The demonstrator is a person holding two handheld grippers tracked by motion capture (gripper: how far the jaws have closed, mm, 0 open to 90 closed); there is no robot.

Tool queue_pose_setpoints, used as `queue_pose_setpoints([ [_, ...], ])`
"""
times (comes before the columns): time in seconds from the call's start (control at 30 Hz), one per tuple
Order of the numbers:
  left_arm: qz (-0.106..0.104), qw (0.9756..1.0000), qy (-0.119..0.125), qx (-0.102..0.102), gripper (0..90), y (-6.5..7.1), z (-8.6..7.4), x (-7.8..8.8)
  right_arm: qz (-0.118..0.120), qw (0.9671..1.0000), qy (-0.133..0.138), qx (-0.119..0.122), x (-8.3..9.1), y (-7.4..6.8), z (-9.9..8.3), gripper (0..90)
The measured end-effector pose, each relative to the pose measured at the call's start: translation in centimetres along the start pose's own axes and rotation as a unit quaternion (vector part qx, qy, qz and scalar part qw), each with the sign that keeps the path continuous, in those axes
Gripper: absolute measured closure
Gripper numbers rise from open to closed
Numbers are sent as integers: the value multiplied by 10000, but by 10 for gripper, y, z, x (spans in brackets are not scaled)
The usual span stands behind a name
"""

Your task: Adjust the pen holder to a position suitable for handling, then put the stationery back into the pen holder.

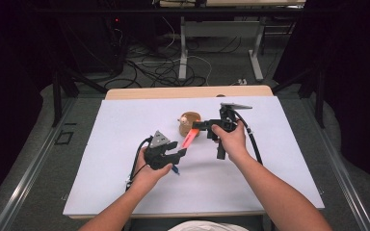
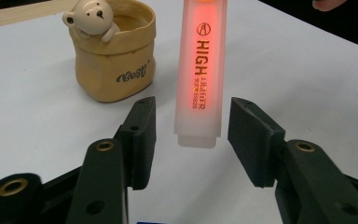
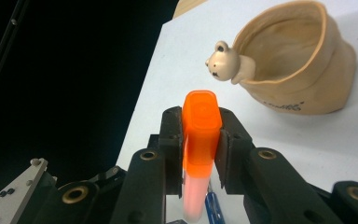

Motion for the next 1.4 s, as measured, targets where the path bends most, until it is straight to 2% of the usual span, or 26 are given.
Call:
queue_pose_setpoints([
  [0.03,28,10000,63,59,504,0,0,-1,-12,10000,29,37,1,1,0,748],
  [0.07,48,10000,59,32,494,0,0,-1,-56,10000,45,11,2,0,1,748],
  [0.2,19,10000,41,35,455,-2,0,1,-191,9997,78,159,6,0,2,748],
  [0.23,22,9999,86,98,434,-1,0,1,-244,9994,107,220,9,-1,3,748],
  [0.3,22,10000,51,68,424,-3,1,3,-246,9993,206,196,9,-2,4,748],
  [0.37,34,9999,58,76,394,-5,1,3,-264,9991,232,237,13,-3,5,748],
  [0.43,32,9999,79,83,344,-7,2,4,-391,9981,324,354,17,-5,7,748],
  [0.53,61,9999,43,115,332,-12,2,5,-469,9971,380,461,21,-8,10,748],
  [0.57,61,9999,43,115,331,-12,2,5,-459,9971,436,426,22,-10,11,748],
  [0.73,105,9996,70,242,327,-19,2,9,-610,9954,451,590,27,-14,15,748],
  [0.8,116,9994,109,293,327,-23,2,12,-672,9943,545,624,29,-17,18,748],
  [0.93,167,9991,199,341,327,-30,3,19,-751,9932,539,707,33,-20,22,748],
  [0.97,180,9989,209,383,324,-32,3,21,-821,9917,598,788,34,-21,24,748],
  [1.07,224,9981,243,525,316,-36,3,23,-889,9905,643,834,34,-22,27,748],
  [1.17,213,9976,160,644,297,-41,1,25,-947,9891,717,866,34,-23,30,748],
  [1.2,240,9972,149,698,255,-42,1,25,-972,9889,678,891,34,-25,32,748],
  [1.23,253,9968,163,738,255,-44,1,25,-972,9889,678,891,34,-25,32,748],
  [1.27,226,9963,152,809,236,-45,1,25,-985,9884,682,937,35,-25,33,748],
  [1.3,258,9959,143,857,180,-47,1,26,-1017,9870,777,976,34,-28,35,748],
  [1.33,285,9955,148,896,157,-48,1,26,-1048,9864,728,1032,35,-29,36,748],
  [1.37,272,9948,119,977,155,-50,0,27,-1069,9854,818,1040,33,-31,37,748],
  [1.4,296,9940,152,1042,153,-52,0,26,-1079,9854,767,1075,34,-32,38,748],
])
Point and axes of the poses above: each handheld gripper's, and its own axes: x roughly backward along the jaws, z roughly out of its top, y roughly to its right, the point moved 1 cm from there along -x, roughly forward along the jaws, and after that the axes turned 13 degrees about -y, right-handed, at the moved point
